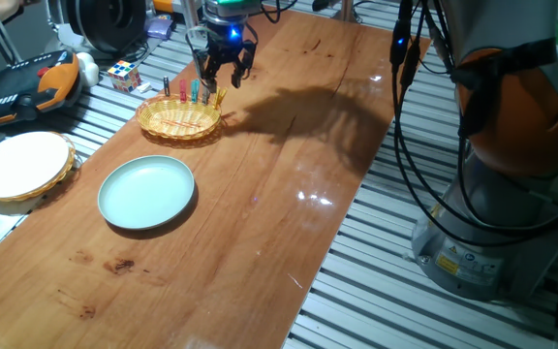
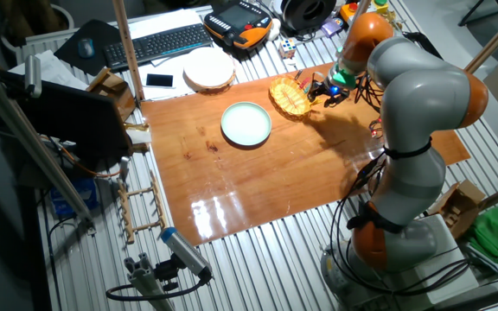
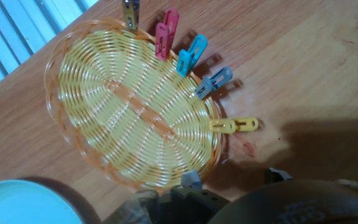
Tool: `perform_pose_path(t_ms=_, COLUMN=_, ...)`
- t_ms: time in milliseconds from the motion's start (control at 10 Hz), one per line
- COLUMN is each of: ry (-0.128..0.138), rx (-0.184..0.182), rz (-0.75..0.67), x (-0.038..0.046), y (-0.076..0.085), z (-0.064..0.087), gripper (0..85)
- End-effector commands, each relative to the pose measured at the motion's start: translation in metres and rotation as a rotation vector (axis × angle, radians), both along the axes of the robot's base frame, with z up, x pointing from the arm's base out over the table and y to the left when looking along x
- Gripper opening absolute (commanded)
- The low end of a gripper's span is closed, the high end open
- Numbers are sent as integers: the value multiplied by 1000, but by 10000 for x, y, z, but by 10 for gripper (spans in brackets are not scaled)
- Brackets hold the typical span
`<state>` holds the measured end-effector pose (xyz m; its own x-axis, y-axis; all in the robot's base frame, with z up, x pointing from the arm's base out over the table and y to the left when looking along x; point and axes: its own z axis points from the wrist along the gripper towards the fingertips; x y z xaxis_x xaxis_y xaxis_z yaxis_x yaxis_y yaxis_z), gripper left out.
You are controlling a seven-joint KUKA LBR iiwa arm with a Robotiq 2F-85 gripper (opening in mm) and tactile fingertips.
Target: Use a clamp
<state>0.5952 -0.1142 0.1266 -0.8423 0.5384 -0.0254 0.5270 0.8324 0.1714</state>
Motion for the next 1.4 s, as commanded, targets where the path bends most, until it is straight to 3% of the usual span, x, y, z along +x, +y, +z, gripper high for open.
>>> perform_pose_path(t_ms=0, ry=0, rx=1, rz=3, x=-2, y=-16, z=-12, gripper=560)
perform_pose_path(t_ms=600, ry=-25, rx=27, rz=56, x=78, y=-139, z=-186, gripper=583)
perform_pose_path(t_ms=800, ry=-26, rx=22, rz=59, x=78, y=-141, z=-189, gripper=587)
perform_pose_path(t_ms=1100, ry=-24, rx=44, rz=93, x=77, y=-141, z=-188, gripper=577)
perform_pose_path(t_ms=1300, ry=-8, rx=32, rz=82, x=77, y=-141, z=-188, gripper=570)
